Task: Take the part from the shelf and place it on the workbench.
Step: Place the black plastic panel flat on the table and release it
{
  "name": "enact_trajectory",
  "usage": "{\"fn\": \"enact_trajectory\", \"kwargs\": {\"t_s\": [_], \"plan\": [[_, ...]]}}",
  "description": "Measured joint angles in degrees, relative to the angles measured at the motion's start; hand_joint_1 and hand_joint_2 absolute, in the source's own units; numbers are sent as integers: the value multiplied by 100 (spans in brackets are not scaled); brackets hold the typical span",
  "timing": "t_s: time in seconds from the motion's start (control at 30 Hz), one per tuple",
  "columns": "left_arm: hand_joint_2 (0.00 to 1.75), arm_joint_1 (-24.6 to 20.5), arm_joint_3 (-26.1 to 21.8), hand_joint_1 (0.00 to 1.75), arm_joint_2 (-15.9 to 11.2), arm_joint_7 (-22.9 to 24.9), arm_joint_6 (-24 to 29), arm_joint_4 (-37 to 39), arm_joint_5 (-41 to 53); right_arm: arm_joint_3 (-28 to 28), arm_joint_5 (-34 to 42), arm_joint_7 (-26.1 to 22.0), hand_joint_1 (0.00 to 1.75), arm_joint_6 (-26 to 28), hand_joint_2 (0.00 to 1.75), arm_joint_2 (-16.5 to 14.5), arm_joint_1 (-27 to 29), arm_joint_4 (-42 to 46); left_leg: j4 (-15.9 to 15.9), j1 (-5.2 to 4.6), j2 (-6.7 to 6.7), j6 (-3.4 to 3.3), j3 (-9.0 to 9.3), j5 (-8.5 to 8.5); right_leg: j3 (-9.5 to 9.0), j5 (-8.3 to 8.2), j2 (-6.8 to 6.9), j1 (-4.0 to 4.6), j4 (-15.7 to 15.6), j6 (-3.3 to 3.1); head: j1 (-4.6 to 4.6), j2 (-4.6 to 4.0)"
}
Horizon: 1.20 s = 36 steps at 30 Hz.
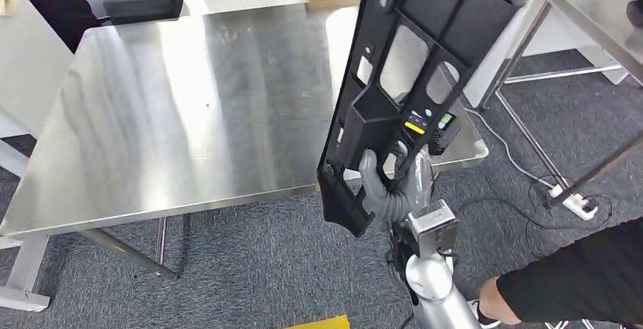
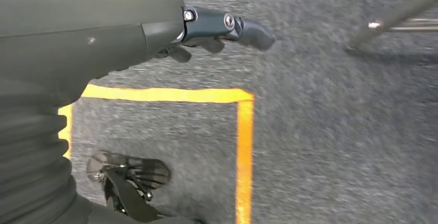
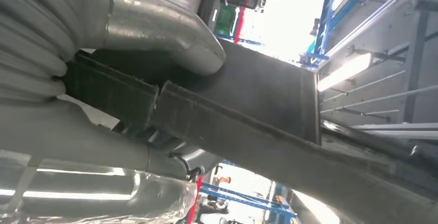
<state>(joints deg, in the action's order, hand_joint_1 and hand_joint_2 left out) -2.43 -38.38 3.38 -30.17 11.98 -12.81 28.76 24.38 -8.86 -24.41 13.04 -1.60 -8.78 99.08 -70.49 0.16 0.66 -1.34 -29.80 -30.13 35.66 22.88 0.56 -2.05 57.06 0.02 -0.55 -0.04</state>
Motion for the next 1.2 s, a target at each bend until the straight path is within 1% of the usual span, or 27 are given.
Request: {"fn": "enact_trajectory", "kwargs": {"t_s": [0.03, 0.07, 0.13, 0.17, 0.2, 0.27, 0.3, 0.33, 0.4, 0.43, 0.47, 0.5, 0.57, 0.63, 0.67, 0.7, 0.77, 0.8, 0.83, 0.9, 0.93, 1.0, 1.03, 1.1, 1.13, 1.17, 1.2], "plan": [[175, 2, -1, 0, 3, 2, 0, 0, 0, 14, -9, 0, 175, 1, 175, -5, -9, -14, -258, 23, -11, 46, -271, -154, -102, 86, -12, 0, -13, -35, -4, 0], [175, 9, -2, 0, 3, 4, 0, 1, 0, 24, -14, 1, 175, 1, 175, -8, -13, -30, -371, 49, -22, 87, -496, -430, -208, 178, -29, -1, -20, -43, -3, 0], [175, 19, -4, 0, 3, 7, 0, 2, 0, 39, -15, 3, 175, 2, 175, -8, -14, -63, -264, 99, -39, 147, -791, -940, -440, 371, -60, -8, -23, -29, -4, 0], [175, 21, -4, 0, 3, 7, 0, 2, 0, 42, -15, 5, 175, 3, 175, -8, -15, -79, -64, 118, -47, 160, -863, -974, -568, 471, -69, -13, -23, -15, -6, 0], [175, 26, -4, 0, 3, 8, 0, 3, 0, 45, -15, 5, 175, 3, 175, -8, -17, -92, 229, 131, -57, 158, -897, -744, -682, 571, -73, -16, -28, 5, -7, 0], [175, 54, -7, 0, 2, 10, 0, 15, 0, 51, -15, 5, 175, 4, 175, -11, -26, -126, 837, 123, -91, 103, -917, 210, -892, 759, -92, -5, -38, 62, -23, 0], [175, 66, -8, 0, 1, 13, 0, 21, 0, 56, -15, 7, 175, 4, 175, -14, -33, -140, 1018, 103, -109, 65, -887, 597, -957, 835, -104, 8, -72, 101, -31, 0], [175, 70, -9, 0, 0, 15, 0, 26, 0, 61, -16, 9, 175, 5, 175, -19, -43, -150, 1114, 79, -115, 21, -855, 804, -1043, 873, -115, 30, -91, 151, -39, 0], [175, 45, -9, 0, -1, 16, 0, 20, 1, 70, -16, 10, 175, 7, 175, -30, -73, -155, 1191, 47, -89, -67, -705, 773, -1093, 842, -121, 62, -35, 293, -44, 1], [175, 29, -9, 0, 0, 12, 0, 15, 1, 72, -16, 9, 175, 8, 175, -33, -92, -155, 1250, 37, -65, -120, -626, 748, -1036, 789, -116, 73, 149, 343, -44, 1], [175, 14, -9, 0, 2, 10, 0, 11, 1, 74, -16, 7, 175, 8, 175, -35, -111, -155, 1289, 25, -43, -174, -538, 716, -865, 757, -111, 74, 434, 361, -43, 1], [175, 4, -9, 0, 2, 8, 0, 7, 1, 77, -17, 7, 175, 9, 175, -34, -123, -156, 1323, 18, -23, -223, -460, 676, -618, 782, -106, 73, 792, 336, -40, 0], [175, -1, -9, 0, 4, 7, 0, 7, 1, 81, -17, 7, 175, 9, 175, -25, -127, -160, 1334, -11, 8, -289, -350, 561, -69, 1039, -102, 77, 1442, 242, -34, 0], [175, 5, -10, 0, 7, 7, -1, 7, 0, 82, -16, 7, 175, 10, 175, -10, -115, -163, 1334, -30, 48, -302, -207, 421, 308, 1338, -102, 88, 1575, 200, -24, 0], [175, 8, -11, 0, 11, 7, -1, 7, 0, 82, -16, 7, 175, 11, 175, -5, -112, -164, 1334, -40, 70, -298, -115, 346, 373, 1338, -101, 97, 1395, 209, -24, 0], [175, 10, -11, 0, 17, 7, -2, 7, 0, 84, -16, 7, 175, 11, 175, -2, -112, -164, 1334, -52, 85, -292, -15, 266, 369, 1191, -100, 107, 1080, 250, -21, 0], [175, 20, -11, 0, 31, 7, -2, 11, 1, 88, -16, 7, 175, 12, 175, 6, -112, -172, 1338, -84, 109, -261, 142, 101, 271, 518, -79, 136, 373, 357, -22, 0], [175, 22, -11, 0, 36, 8, -2, 14, 1, 90, -17, 9, 175, 13, 175, 9, -112, -178, 1339, -102, 115, -236, 193, 31, 204, 216, -73, 149, 145, 356, -26, 0], [175, 23, -12, 0, 38, 9, -2, 17, 1, 92, -27, 10, 175, 14, 175, 10, -117, -184, 1340, -114, 116, -211, 234, -20, 164, 11, -67, 156, 28, 304, -33, 0], [175, 10, -14, 0, 29, 26, 9, 15, 0, 93, -122, 22, 175, 30, 175, 8, -139, -189, 1264, -120, 103, -170, 244, -31, 78, -55, -74, 125, -9, 154, -42, 1], [175, 4, -17, 0, 28, 40, 22, 14, -1, 96, -230, 34, 175, 56, 175, 8, -160, -194, 1110, -115, 84, -148, 170, 18, 43, -45, -73, 98, -26, 111, -44, 1], [175, -12, -35, 0, 29, 91, 67, 12, -7, 127, -636, 85, 175, 179, 175, 7, -245, -235, 524, -82, 36, -71, -208, 95, -65, 7, -75, 53, -58, 27, -60, 0], [175, -17, -51, 0, 36, 114, 90, 13, -8, 156, -928, 130, 175, 265, 175, 7, -317, -280, 198, -51, 9, -21, -455, 30, -111, 50, -80, 54, -66, -16, -66, 0], [175, -25, -86, 0, 41, 151, 123, 13, 1, 235, -1601, 274, 175, 440, 175, 6, -514, -412, -194, 24, -23, 69, -872, -301, -202, 141, -99, 55, -68, -63, -71, 0], [175, -30, -97, 0, 44, 164, 132, 13, 18, 283, -1964, 386, 175, 513, 175, 1, -640, -503, -200, 59, -34, 104, -987, -397, -255, 187, -111, 55, -68, -60, -70, 0], [175, -41, -103, 0, 48, 176, 136, 13, 43, 335, -2317, 523, 175, 565, 175, -11, -792, -611, -52, 92, -41, 131, -1019, -329, -315, 231, -123, 52, -67, -51, -71, 0], [175, -58, -105, 0, 49, 189, 139, 12, 71, 390, -2655, 676, 175, 600, 175, -30, -967, -731, 244, 122, -48, 152, -972, -92, -380, 277, -133, 48, -66, -34, -71, 0]]}}
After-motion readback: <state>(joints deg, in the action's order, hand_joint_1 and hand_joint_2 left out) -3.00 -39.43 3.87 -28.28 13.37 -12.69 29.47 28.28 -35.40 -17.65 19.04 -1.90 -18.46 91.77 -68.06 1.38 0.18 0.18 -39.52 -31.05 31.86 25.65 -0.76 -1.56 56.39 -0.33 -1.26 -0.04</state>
